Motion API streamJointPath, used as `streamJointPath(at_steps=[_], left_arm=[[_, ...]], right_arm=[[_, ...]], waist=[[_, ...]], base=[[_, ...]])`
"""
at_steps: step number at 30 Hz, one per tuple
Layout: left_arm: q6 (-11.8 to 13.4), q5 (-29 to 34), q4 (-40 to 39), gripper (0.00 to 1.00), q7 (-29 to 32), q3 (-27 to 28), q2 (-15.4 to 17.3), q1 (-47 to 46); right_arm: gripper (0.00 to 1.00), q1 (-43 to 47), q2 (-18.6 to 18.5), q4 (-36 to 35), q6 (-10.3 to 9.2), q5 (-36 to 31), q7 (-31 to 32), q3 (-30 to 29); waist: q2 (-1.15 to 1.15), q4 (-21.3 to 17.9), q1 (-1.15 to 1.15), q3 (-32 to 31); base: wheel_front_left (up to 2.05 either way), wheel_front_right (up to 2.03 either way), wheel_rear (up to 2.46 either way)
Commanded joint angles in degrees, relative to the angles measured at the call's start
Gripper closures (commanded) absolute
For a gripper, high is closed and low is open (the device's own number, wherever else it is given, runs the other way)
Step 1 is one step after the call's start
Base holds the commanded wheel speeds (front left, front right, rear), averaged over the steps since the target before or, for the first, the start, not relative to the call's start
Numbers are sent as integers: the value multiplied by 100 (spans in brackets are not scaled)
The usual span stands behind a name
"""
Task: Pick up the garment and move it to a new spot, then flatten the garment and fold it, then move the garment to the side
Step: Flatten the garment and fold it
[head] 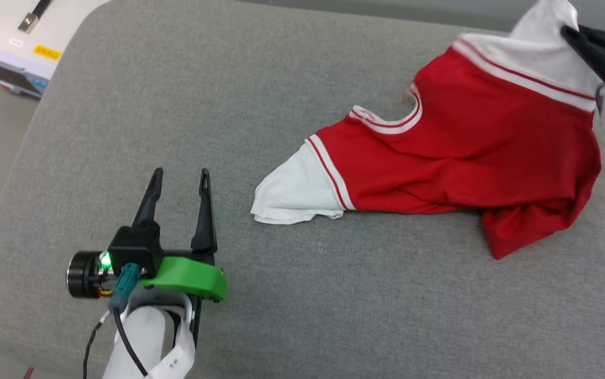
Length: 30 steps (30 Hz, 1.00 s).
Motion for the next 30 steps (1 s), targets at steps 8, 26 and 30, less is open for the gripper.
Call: streamJointPath(at_steps=[8,26,30], left_arm=[[-60,93,-35,0,-33,179,-26,525],[-127,122,-17,0,-33,195,-38,537],[-147,125,30,0,-33,208,-39,503]], right_arm=[[100,1895,-577,109,-8,519,-1079,-979],[100,4710,335,1816,-8,959,-1802,-2785],[100,4888,582,2092,-8,913,-1778,-2847]], waist=[[0,-447,0,-592],[0,-650,0,-513],[0,-626,0,-525]], base=[[0,0,0],[0,0,0],[0,0,0]])
